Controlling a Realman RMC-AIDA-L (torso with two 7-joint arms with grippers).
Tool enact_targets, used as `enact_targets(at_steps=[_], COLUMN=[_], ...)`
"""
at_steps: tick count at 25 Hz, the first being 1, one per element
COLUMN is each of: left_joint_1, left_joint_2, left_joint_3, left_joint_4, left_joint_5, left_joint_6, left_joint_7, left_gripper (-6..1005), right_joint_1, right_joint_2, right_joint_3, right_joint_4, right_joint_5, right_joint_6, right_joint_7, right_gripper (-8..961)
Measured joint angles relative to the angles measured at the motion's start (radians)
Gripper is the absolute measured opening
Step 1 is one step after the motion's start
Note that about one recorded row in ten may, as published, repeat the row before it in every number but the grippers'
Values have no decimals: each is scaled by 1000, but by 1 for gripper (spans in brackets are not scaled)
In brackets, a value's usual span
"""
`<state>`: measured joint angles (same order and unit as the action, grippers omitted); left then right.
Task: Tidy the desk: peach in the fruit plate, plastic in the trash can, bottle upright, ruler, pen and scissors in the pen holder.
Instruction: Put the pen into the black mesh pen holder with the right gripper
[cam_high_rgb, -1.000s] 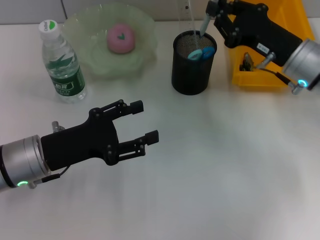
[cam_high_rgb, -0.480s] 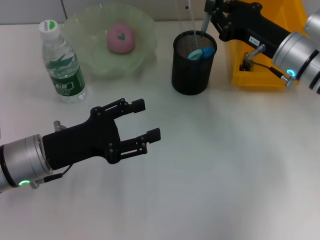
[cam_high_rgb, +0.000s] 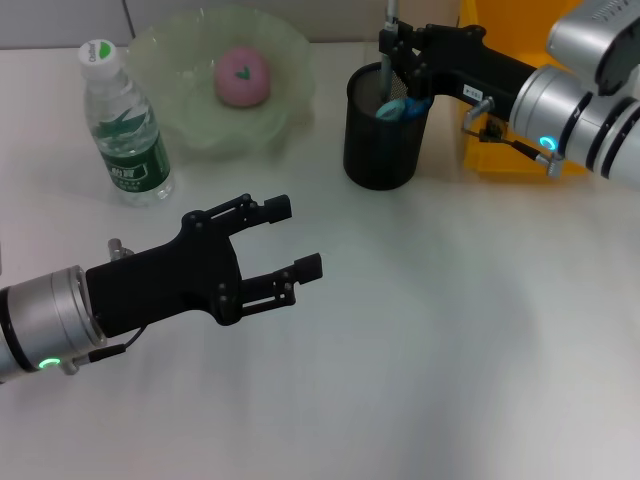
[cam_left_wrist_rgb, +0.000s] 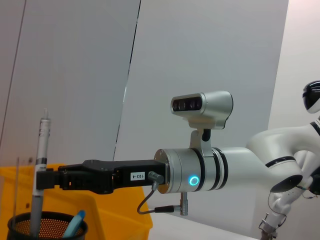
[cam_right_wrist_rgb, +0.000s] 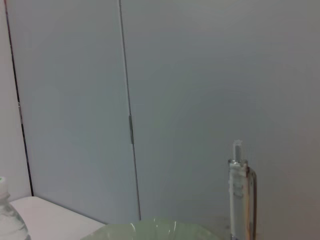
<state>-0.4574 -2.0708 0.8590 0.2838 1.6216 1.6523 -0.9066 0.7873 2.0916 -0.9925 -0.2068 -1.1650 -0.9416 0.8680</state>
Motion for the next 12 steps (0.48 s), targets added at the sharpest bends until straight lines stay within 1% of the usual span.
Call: enact_targets(at_steps=[9, 12], left_joint_1=[-1, -1], left_joint_2=[0, 1], left_joint_3=[0, 0], left_joint_4=[1, 2], left_joint_5=[0, 0], left_joint_6=[1, 2], left_joint_7=[0, 0], left_gripper=[783, 783], right_joint_1=[-3, -7], right_joint_2=[0, -1], right_joint_3=[-7, -8], right_joint_4=[-6, -6], right_joint_5=[0, 0], right_joint_6=[-5, -14], right_joint_7=[19, 19], right_gripper=[129, 153])
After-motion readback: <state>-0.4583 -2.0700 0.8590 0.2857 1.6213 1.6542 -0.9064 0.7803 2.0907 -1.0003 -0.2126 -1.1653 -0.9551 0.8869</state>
